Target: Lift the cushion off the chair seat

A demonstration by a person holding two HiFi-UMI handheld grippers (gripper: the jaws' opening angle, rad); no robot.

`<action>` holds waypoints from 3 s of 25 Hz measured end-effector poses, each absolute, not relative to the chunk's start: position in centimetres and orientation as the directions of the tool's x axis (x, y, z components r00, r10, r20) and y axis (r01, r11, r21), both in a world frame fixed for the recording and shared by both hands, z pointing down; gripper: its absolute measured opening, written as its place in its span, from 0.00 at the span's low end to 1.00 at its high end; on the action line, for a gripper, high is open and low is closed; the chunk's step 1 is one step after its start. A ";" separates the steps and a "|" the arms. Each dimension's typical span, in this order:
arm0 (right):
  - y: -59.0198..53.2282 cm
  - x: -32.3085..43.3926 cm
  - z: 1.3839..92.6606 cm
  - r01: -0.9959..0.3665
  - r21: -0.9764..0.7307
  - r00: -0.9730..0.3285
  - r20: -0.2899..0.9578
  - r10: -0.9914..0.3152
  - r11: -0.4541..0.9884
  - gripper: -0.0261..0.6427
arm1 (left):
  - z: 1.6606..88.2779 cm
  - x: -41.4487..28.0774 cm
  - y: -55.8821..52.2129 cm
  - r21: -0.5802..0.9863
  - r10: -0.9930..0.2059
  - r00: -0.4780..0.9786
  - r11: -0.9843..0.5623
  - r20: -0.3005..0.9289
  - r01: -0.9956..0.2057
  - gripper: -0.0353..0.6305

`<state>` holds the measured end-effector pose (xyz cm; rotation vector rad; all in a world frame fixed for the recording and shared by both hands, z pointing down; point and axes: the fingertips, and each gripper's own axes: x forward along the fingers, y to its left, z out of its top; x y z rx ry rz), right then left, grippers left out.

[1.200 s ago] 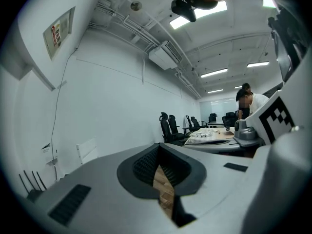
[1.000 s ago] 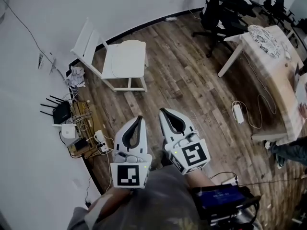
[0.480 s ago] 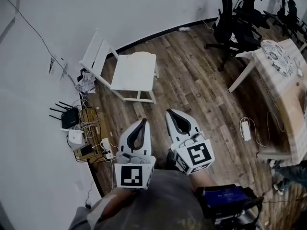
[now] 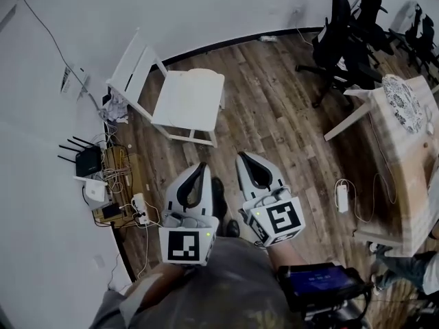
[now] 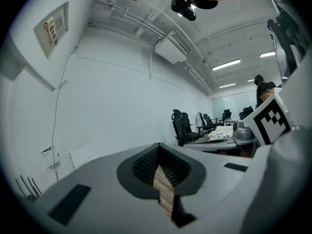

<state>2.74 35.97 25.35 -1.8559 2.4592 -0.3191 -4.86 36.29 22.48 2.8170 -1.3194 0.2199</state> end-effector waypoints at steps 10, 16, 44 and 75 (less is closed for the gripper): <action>23.0 3.1 26.1 -0.940 -0.189 -0.309 0.123 -0.943 0.283 0.05 | 22.9 -4.6 23.2 -0.003 -0.780 0.608 -0.615 0.148 -0.789 0.06; 15.2 2.8 26.1 -0.937 -0.184 -0.323 0.135 -0.937 0.296 0.05 | 22.6 -4.8 15.5 0.006 -0.788 0.602 -0.607 0.131 -0.795 0.06; -4.7 9.4 28.0 -0.926 -0.186 -0.361 0.179 -0.915 0.329 0.05 | 23.8 0.1 -3.8 0.033 -0.827 0.535 -0.538 0.172 -0.842 0.06; -20.9 7.0 43.2 -0.860 -0.276 -0.508 0.385 -0.771 0.429 0.05 | 37.7 1.8 -19.9 0.184 -0.794 0.459 -0.421 0.399 -0.888 0.06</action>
